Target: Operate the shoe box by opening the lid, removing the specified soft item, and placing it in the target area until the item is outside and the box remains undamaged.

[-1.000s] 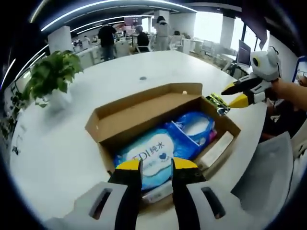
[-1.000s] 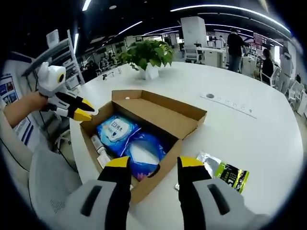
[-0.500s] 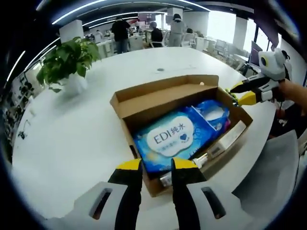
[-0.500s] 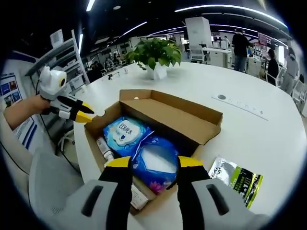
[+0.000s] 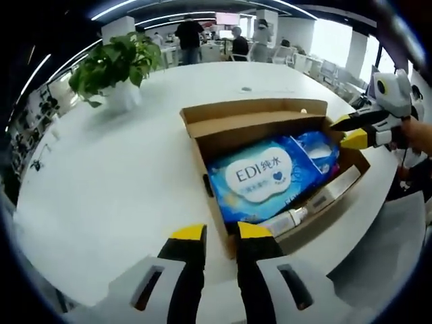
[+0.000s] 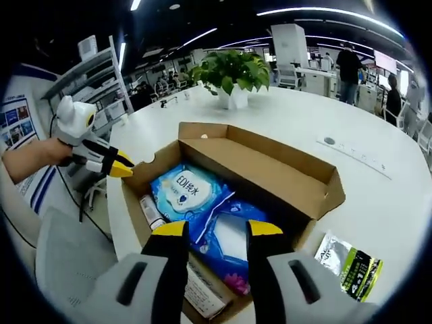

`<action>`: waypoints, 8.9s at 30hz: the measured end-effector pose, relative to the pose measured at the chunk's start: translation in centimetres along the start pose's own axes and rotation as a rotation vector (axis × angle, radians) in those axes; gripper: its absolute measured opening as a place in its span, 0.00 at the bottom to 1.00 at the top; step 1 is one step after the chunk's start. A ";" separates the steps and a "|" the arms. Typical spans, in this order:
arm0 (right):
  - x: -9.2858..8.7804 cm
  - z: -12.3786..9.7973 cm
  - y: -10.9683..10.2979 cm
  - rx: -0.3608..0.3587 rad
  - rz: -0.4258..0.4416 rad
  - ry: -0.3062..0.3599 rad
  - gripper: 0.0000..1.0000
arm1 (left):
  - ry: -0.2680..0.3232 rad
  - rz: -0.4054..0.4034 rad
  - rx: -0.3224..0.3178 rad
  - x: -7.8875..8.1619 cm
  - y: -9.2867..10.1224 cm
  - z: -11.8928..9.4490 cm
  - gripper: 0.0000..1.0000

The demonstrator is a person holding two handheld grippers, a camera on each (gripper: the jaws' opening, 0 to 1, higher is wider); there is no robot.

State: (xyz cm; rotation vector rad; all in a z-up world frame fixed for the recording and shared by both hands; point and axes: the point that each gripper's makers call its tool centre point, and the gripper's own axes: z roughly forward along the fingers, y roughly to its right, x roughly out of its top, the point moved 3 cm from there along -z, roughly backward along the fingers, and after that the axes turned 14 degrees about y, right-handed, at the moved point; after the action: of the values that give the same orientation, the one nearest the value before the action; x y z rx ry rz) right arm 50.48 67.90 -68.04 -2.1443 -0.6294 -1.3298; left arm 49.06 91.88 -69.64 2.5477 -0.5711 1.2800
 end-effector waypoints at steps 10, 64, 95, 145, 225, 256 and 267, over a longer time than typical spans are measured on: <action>-0.9 2.3 -0.8 0.034 -0.013 -0.020 0.28 | 0.011 -0.082 -0.009 -0.6 0.4 0.5 0.05; -3.0 4.0 -0.1 -0.021 0.134 -0.103 0.00 | 0.016 -0.087 -0.008 -0.4 1.2 0.0 0.05; -3.4 1.4 1.6 -0.081 0.067 -0.141 0.00 | -0.013 0.105 -0.177 3.1 4.6 3.5 0.18; -2.0 -0.1 1.8 -0.112 0.173 -0.073 0.00 | -0.061 -0.033 -0.219 2.3 6.8 6.2 0.00; -2.6 -18.7 16.0 -0.325 0.219 -0.085 0.00 | 0.041 -0.029 -0.484 11.6 28.5 10.5 0.00; -7.0 -15.5 21.3 -0.344 0.200 -0.182 0.00 | -0.154 0.318 -0.493 9.4 30.0 16.9 0.00; -8.6 -14.9 22.0 -0.351 0.210 -0.190 0.00 | -0.182 0.413 -0.495 8.5 30.1 17.9 0.00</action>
State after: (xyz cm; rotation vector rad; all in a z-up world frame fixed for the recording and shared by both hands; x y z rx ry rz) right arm 51.16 40.74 -74.63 -2.5589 -0.2410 -1.2005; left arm 53.15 56.16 -72.36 2.1982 -1.3235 0.8627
